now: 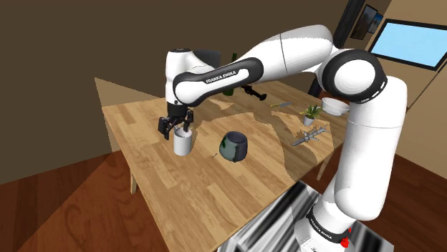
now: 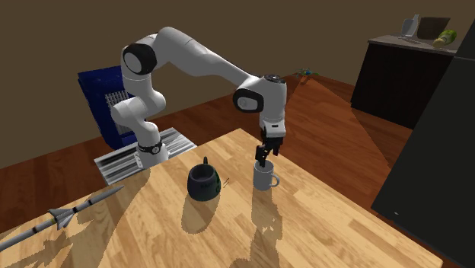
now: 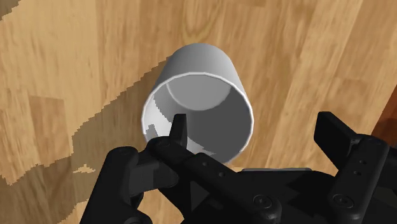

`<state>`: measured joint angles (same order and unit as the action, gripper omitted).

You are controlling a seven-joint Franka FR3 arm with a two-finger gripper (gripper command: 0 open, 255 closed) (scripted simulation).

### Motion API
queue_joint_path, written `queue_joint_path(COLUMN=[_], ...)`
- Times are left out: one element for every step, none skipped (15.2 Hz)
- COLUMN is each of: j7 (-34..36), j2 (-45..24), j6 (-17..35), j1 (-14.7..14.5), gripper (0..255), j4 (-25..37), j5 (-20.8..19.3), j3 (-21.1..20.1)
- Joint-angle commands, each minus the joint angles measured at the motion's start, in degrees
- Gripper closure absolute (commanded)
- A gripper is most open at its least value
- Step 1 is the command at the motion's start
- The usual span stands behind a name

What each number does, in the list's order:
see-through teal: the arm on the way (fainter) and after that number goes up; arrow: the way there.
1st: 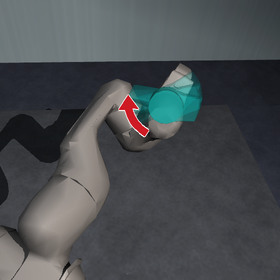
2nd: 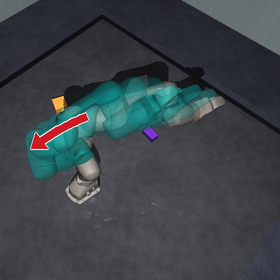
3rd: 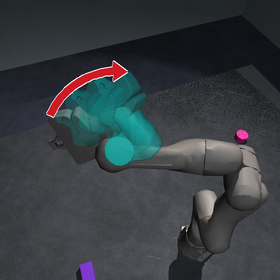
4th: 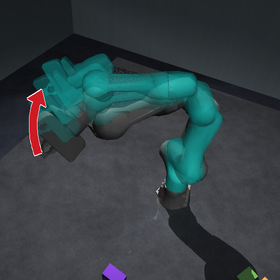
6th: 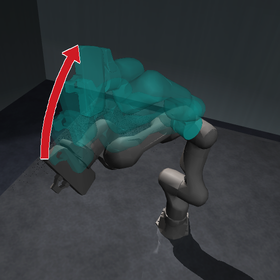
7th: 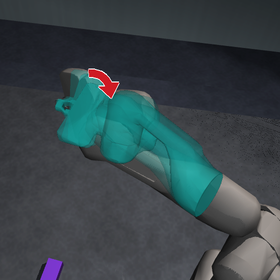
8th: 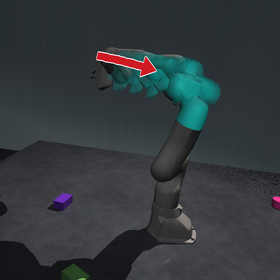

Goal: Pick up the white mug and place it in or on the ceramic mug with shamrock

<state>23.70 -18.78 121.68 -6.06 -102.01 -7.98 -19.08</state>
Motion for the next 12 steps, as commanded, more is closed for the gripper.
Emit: queue_joint_path(j7=[0.28, 0.39, 0.49, 0.6, 0.71, 0.78, 0.78, 0.78, 0.78, 0.78, 0.78, 0.78], j2=[-0.89, -1.25, -1.62, -2.0, -2.39, -2.62, -2.61, -2.61, -2.61, -2.61, -2.61, -2.61], j6=[1.11, 1.74, 2.37, 2.99, 3.61, 3.96, 3.97, 3.96, 3.96, 3.96, 3.96, 3.96], j1=[-0.14, -0.18, -0.22, -0.27, -0.32, -0.35, -0.35, -0.35, -0.35, -0.35, -0.35, -0.35], gripper=[0, 0, 0, 0, 0, 0, 0, 0, 0, 0, 0, 0], j4=[-0.24, -0.54, -0.82, -1.08, -1.33, -1.47, -1.48, -1.48, -1.47, -1.47, -1.47, -1.47], j5=[-0.39, -0.55, -0.72, -0.89, -1.07, -1.17, -1.17, -1.17, -1.17, -1.17, -1.17, -1.17], j3=[0.15, 0.22, 0.29, 0.36, 0.44, 0.49, 0.49, 0.49, 0.49, 0.49, 0.49, 0.49])
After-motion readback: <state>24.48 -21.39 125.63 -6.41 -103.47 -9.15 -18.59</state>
